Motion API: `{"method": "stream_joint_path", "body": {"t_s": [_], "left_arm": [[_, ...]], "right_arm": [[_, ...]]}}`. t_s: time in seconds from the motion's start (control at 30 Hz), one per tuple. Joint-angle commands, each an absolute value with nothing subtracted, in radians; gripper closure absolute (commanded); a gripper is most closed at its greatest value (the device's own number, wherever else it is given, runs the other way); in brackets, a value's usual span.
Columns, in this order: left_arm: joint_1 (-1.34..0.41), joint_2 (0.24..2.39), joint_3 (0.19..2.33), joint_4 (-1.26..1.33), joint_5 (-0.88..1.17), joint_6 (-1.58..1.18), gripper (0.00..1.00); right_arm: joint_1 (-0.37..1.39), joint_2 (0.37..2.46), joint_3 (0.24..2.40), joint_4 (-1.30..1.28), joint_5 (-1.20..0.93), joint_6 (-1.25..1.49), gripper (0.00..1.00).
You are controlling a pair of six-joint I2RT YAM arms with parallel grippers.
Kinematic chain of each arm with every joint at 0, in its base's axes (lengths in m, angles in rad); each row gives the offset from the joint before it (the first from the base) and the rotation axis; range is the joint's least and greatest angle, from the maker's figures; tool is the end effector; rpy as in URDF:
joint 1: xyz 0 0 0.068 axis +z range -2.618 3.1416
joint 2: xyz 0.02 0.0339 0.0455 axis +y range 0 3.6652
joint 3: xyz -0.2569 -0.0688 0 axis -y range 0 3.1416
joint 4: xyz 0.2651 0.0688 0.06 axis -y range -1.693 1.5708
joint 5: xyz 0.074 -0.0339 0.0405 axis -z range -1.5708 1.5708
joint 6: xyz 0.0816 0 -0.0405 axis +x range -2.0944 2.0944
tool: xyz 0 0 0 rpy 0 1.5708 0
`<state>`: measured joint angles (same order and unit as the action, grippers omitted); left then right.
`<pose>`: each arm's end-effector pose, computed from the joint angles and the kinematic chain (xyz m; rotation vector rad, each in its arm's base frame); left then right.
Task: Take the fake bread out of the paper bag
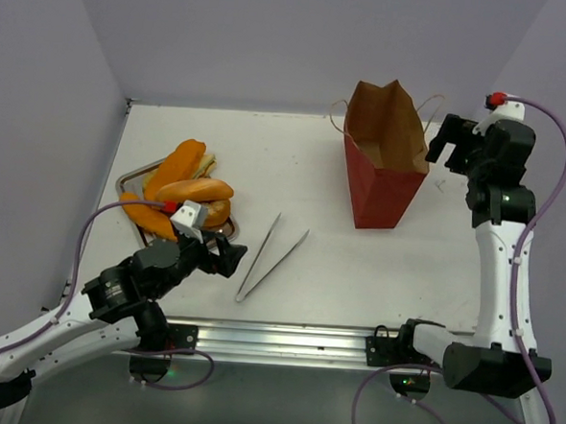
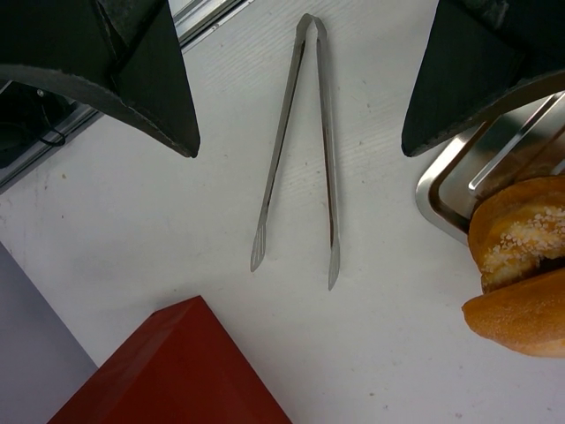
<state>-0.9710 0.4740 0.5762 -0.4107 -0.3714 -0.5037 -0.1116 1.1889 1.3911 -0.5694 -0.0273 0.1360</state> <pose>0.1328 -0.1417 0.2719 0.1856 1.9034 -0.6675 0.3154 -0.0331 0.4081 0.2213 1.9254 0.0427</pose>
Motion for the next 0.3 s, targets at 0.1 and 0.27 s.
{"method": "stream_joint_path", "body": {"t_s": [0.1,0.27], "left_arm": [[-0.974,0.442,0.607,-0.425,-0.390,-0.482,0.01],[-0.974,0.451,0.604,-0.434,-0.394,-0.491,0.00]], "right_arm": [[-0.112,1.043,1.398,-0.629,0.103,0.046,0.01],[-0.112,0.871,1.226,-0.545,0.078,-0.061,0.01]]}}
